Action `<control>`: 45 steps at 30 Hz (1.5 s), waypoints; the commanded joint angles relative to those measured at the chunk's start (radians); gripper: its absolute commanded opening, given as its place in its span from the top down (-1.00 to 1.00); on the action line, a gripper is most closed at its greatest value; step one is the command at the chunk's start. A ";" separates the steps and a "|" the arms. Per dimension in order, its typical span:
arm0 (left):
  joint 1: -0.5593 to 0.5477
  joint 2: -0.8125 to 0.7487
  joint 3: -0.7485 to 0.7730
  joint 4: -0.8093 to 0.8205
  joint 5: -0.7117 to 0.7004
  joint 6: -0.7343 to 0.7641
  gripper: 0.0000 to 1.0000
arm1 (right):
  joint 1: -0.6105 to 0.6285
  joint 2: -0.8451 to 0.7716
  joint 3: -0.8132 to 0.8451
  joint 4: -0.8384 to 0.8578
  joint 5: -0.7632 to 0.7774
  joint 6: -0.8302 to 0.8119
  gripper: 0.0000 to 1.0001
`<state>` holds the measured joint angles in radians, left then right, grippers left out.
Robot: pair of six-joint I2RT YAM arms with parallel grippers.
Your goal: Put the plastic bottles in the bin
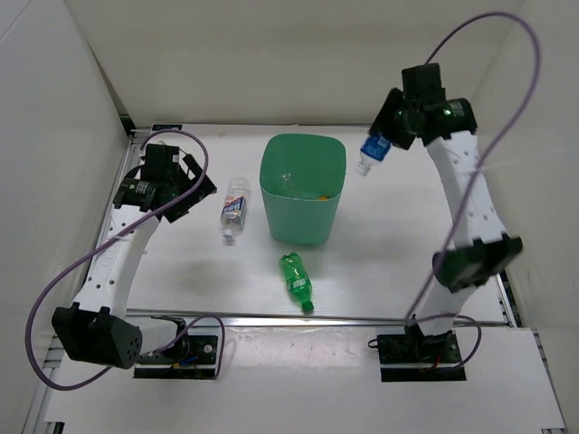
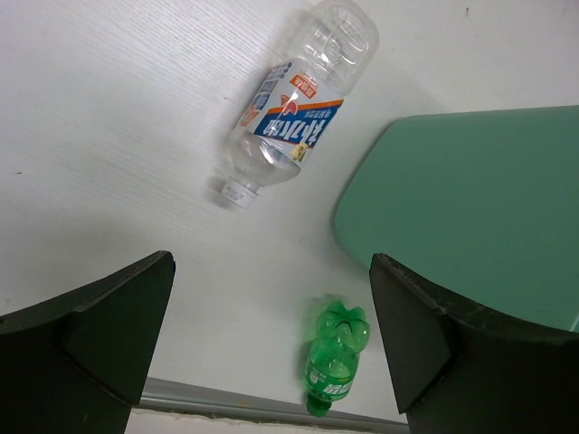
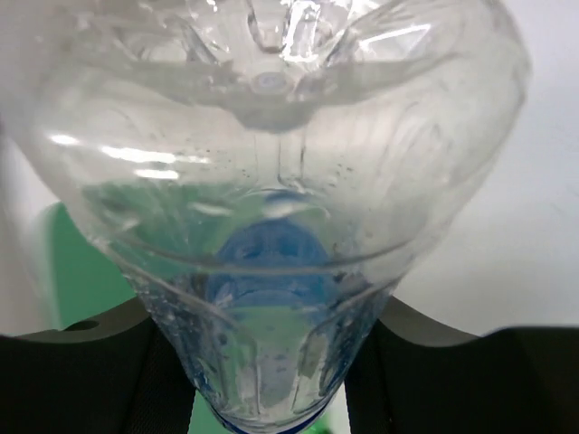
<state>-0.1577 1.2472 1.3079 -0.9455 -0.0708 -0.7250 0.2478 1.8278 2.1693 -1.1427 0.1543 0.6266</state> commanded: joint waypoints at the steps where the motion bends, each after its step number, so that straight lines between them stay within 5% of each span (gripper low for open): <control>1: 0.012 -0.037 -0.009 0.004 -0.011 -0.001 -1.00 | 0.103 -0.185 -0.015 0.193 -0.078 -0.028 0.50; 6: 0.023 -0.028 -0.009 0.004 -0.011 -0.001 -1.00 | 0.284 -0.154 -0.049 0.334 0.011 -0.230 0.45; 9: 0.041 -0.028 -0.009 0.013 -0.011 0.010 -1.00 | 0.396 -0.119 -0.092 0.334 0.207 -0.288 0.30; 11: 0.050 -0.028 -0.019 0.013 -0.020 0.010 -1.00 | 0.407 -0.110 -0.146 0.334 0.211 -0.288 -0.07; 15: 0.061 -0.028 -0.038 0.024 -0.007 0.030 -1.00 | 0.393 -0.090 -0.146 0.344 0.157 -0.269 -0.46; 17: 0.061 -0.028 -0.047 0.033 0.002 0.030 -1.00 | 0.393 -0.081 -0.114 0.330 0.101 -0.249 -1.00; 23: 0.061 0.122 -0.004 0.122 0.037 0.071 -1.00 | 0.412 -0.146 0.078 0.235 0.143 -0.189 -1.00; 26: 0.015 0.234 0.089 0.157 0.081 0.225 -1.00 | 0.412 -0.189 0.153 0.235 0.102 -0.180 -1.00; 34: 0.004 0.487 0.238 0.235 0.179 0.317 -1.00 | 0.403 -0.334 0.018 0.225 0.079 -0.192 -1.00; 45: -0.037 0.708 0.224 0.277 0.253 0.308 -1.00 | 0.393 -0.404 -0.061 0.225 0.175 -0.235 -1.00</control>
<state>-0.1658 1.9438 1.5131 -0.7021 0.1394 -0.4297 0.6472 1.4635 2.1117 -0.9363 0.2832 0.4240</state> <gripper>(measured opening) 0.998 0.998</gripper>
